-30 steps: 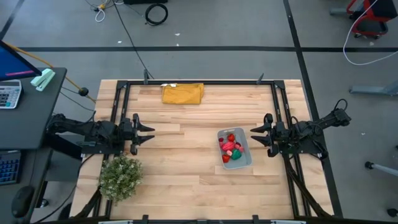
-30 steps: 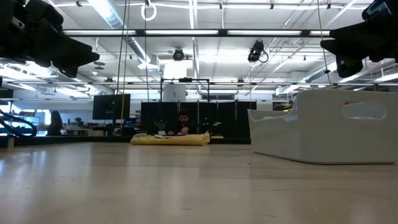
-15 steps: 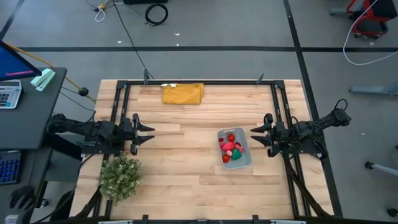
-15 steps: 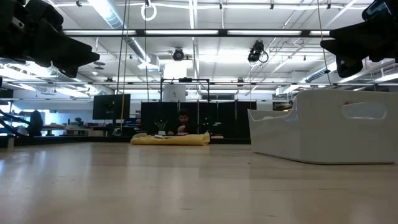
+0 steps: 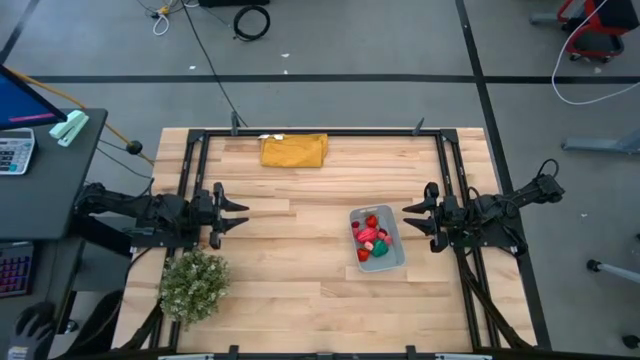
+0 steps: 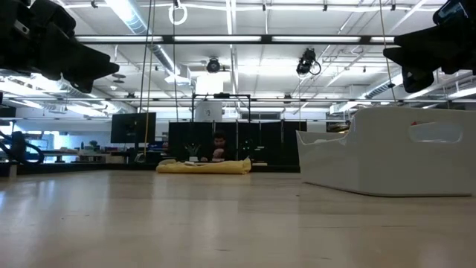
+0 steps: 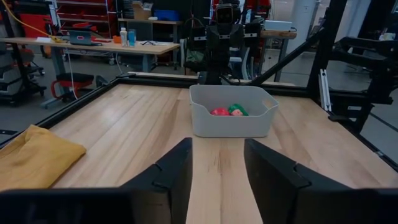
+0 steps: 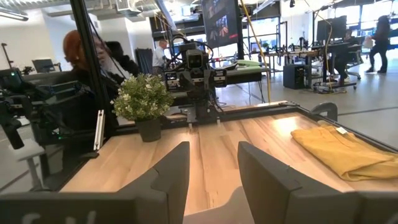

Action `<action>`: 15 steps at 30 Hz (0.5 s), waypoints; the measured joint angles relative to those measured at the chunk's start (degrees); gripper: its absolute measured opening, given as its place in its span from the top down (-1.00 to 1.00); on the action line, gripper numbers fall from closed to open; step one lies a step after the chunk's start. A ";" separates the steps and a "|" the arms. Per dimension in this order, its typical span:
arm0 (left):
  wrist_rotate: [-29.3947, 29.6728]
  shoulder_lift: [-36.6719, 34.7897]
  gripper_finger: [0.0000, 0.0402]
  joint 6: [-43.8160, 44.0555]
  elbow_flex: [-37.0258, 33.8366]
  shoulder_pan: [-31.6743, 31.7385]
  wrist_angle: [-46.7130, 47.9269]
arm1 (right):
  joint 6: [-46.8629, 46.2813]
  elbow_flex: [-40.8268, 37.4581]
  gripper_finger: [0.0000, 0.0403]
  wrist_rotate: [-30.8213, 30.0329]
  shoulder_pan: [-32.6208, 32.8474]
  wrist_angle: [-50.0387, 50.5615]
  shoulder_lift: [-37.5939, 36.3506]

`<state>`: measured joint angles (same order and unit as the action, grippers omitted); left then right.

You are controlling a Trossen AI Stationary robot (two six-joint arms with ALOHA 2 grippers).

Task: Pick and placing Produce into tupperware
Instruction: Return to Home Position

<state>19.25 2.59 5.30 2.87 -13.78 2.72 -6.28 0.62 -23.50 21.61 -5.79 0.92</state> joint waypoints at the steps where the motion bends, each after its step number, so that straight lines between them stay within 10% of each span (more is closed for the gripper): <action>1: 0.02 0.00 0.24 0.00 0.00 0.00 0.00 | 0.00 0.00 0.28 0.01 0.00 0.01 0.01; 15: 0.01 0.00 0.27 -0.02 0.00 0.00 0.00 | 0.00 0.00 0.28 0.00 0.00 0.00 0.01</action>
<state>19.26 2.59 5.28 2.87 -13.78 2.72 -6.28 0.62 -23.50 21.60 -5.79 0.93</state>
